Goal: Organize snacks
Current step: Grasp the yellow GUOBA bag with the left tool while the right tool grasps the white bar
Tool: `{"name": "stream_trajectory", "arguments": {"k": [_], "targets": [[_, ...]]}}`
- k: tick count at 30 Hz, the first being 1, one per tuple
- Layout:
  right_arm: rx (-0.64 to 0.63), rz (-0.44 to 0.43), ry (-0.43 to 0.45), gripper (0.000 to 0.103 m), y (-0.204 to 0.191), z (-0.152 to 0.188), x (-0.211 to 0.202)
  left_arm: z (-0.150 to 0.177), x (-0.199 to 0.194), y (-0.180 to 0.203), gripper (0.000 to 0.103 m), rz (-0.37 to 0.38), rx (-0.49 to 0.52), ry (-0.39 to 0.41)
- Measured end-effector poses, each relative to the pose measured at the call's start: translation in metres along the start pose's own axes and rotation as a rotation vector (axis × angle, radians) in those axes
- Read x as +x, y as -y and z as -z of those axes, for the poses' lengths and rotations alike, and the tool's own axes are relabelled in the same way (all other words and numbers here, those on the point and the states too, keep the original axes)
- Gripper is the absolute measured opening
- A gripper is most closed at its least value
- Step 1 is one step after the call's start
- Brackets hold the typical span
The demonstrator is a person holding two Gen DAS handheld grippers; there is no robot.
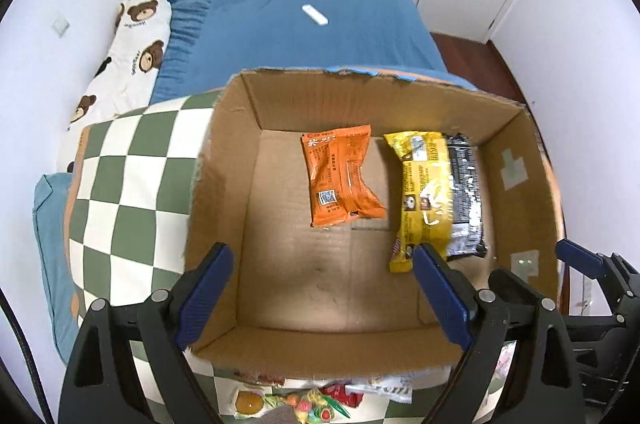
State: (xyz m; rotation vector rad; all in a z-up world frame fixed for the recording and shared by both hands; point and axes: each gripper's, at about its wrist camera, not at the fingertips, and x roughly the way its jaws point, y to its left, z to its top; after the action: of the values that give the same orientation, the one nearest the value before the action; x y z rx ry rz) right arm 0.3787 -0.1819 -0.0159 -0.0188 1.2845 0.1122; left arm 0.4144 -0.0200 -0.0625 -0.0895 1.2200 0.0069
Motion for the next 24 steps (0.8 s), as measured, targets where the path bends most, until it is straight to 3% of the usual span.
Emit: {"name": "stream_trajectory", "arguments": {"k": [8, 12, 17, 24], "targets": [[0.001, -0.048, 0.077, 0.099, -0.005, 0.037, -0.046, 0.037, -0.051, -0.004, 0.092, 0.042, -0.017, 0.069], [-0.003, -0.066, 0.076, 0.099, -0.006, 0.069, -0.051, 0.081, -0.062, -0.004, 0.092, 0.031, 0.001, 0.069], [0.016, -0.084, -0.011, 0.099, 0.006, 0.123, -0.025, 0.149, -0.043, 0.002, 0.092, -0.010, 0.086, -0.015], [0.077, -0.065, -0.163, 0.099, 0.040, 0.183, 0.034, 0.253, 0.012, 0.032, 0.092, -0.049, 0.397, -0.199]]}}
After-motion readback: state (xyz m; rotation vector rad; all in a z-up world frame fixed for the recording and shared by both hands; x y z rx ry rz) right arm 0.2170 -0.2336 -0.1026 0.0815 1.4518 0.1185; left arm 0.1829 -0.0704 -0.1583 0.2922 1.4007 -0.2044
